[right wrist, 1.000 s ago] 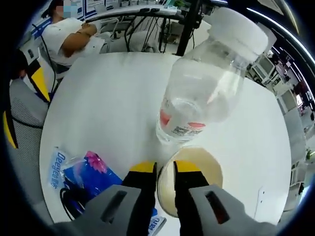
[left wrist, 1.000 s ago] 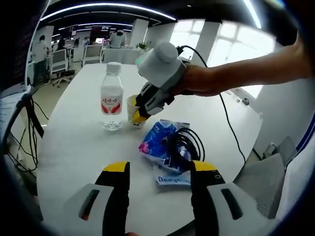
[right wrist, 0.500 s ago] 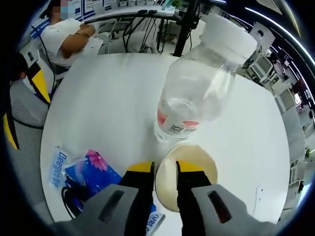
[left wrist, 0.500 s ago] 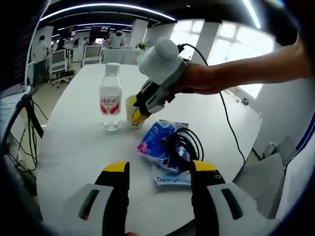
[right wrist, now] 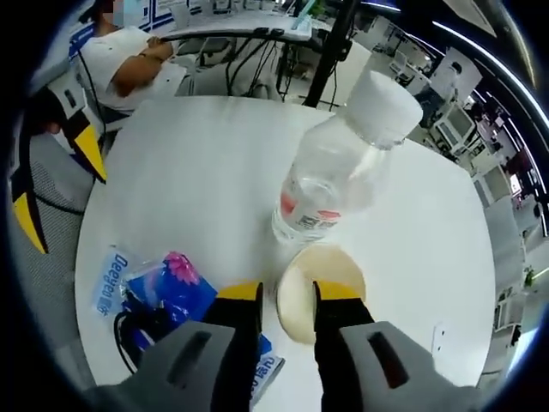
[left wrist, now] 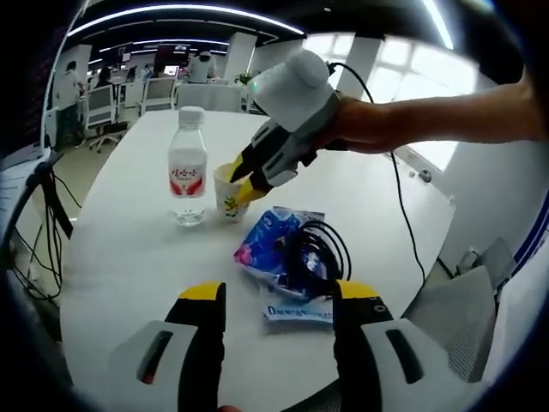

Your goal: Arrange the tabletop items into an orderly group along one side of the table until the central work area is clear of visible clutter.

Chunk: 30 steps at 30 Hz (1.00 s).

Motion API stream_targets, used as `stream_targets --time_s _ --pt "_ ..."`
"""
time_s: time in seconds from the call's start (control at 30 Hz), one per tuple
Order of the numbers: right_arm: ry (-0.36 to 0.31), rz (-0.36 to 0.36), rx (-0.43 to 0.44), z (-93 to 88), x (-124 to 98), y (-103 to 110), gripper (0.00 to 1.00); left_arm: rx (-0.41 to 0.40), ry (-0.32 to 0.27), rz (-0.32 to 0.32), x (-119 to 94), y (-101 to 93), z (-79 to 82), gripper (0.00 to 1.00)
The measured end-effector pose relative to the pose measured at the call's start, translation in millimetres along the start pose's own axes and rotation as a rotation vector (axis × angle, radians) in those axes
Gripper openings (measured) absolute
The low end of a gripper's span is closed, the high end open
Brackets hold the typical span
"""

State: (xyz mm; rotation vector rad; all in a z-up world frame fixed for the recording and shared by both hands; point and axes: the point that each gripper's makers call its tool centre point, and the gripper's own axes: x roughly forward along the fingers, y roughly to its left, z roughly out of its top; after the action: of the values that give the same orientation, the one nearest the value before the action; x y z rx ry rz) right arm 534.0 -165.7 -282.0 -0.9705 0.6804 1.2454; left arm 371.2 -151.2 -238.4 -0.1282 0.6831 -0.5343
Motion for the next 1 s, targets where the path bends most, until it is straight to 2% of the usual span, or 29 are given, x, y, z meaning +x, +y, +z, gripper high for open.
stream_targets --time_s 0.1,0.6,0.77,1.0 --pt "-0.007 -0.006 -0.004 1.0 -1.4 1.2 0.21 0.0 -0.003 -0.001 -0.7 -2.3 1.0 0.5" --pt "-0.044 -0.056 -0.011 10.1 -46.4 8.4 0.22 -0.004 -0.022 0.007 -5.7 -8.6 3.9 0.5" --pt "-0.056 -0.068 0.027 0.3 -50.7 6.2 0.22 -0.01 -0.026 0.008 -6.7 -10.9 2.2 0.5" --pt "-0.068 -0.091 0.066 -16.9 -64.2 13.8 0.21 -0.02 -0.034 0.013 -7.9 -11.4 1.9 0.5"
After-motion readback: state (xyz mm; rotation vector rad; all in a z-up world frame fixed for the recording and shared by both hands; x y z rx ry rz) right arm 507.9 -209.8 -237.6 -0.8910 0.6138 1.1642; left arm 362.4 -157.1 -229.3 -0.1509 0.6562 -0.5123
